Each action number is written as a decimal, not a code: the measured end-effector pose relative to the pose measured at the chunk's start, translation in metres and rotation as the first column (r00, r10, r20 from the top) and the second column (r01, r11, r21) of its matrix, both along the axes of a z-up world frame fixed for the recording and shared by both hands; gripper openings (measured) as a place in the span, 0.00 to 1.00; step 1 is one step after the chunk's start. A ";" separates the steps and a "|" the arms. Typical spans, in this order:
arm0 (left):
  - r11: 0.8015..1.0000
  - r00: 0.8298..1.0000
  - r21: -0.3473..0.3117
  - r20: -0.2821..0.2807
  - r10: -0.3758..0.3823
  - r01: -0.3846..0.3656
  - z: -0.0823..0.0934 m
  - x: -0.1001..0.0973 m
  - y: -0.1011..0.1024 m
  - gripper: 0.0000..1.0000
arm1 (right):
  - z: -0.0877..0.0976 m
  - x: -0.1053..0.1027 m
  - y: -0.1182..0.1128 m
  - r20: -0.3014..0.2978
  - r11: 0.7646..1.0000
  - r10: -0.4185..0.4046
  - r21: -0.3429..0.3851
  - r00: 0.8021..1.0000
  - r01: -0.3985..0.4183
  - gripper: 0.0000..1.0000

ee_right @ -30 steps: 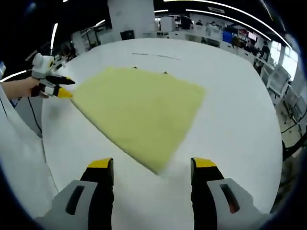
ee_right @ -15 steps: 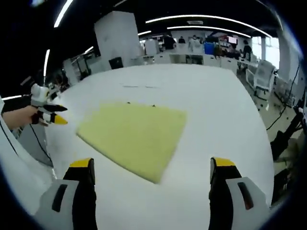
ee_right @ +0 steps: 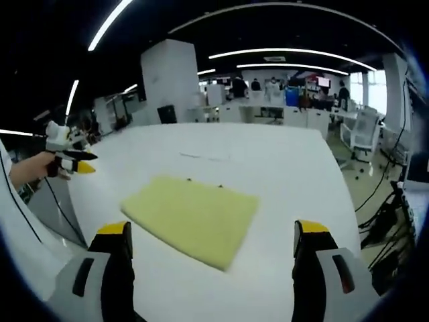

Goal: Fold the garment on the visible template until the final outline fits inside the template.

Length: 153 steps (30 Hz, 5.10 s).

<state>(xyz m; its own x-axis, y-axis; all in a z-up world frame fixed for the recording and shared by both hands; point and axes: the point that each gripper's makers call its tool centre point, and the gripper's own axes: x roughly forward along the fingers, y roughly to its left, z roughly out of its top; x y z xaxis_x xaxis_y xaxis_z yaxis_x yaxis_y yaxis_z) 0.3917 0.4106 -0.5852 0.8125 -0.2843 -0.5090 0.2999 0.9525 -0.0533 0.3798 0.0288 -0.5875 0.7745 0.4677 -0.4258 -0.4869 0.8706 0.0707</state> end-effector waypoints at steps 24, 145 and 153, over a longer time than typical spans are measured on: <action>1.000 1.000 -0.022 -0.011 -0.010 0.010 -0.010 -0.015 -0.001 1.00 | -0.007 -0.013 -0.006 0.002 0.999 -0.043 0.004 0.999 0.043 1.00; 0.999 0.999 -0.025 -0.044 -0.026 0.024 -0.018 -0.007 -0.021 0.97 | -0.013 0.005 -0.002 -0.015 1.000 0.003 0.008 1.000 -0.003 1.00; 0.999 0.998 -0.020 -0.034 -0.047 0.047 -0.017 -0.006 -0.014 0.97 | -0.007 0.008 0.001 0.000 1.000 0.003 -0.008 1.000 -0.003 1.00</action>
<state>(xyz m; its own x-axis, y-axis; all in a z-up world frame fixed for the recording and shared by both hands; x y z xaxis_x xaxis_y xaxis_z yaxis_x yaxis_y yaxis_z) 0.3857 0.3971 -0.6020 0.7803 -0.3316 -0.5303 0.3421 0.9361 -0.0819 0.3876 0.0295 -0.5948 0.7730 0.4668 -0.4297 -0.4896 0.8696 0.0639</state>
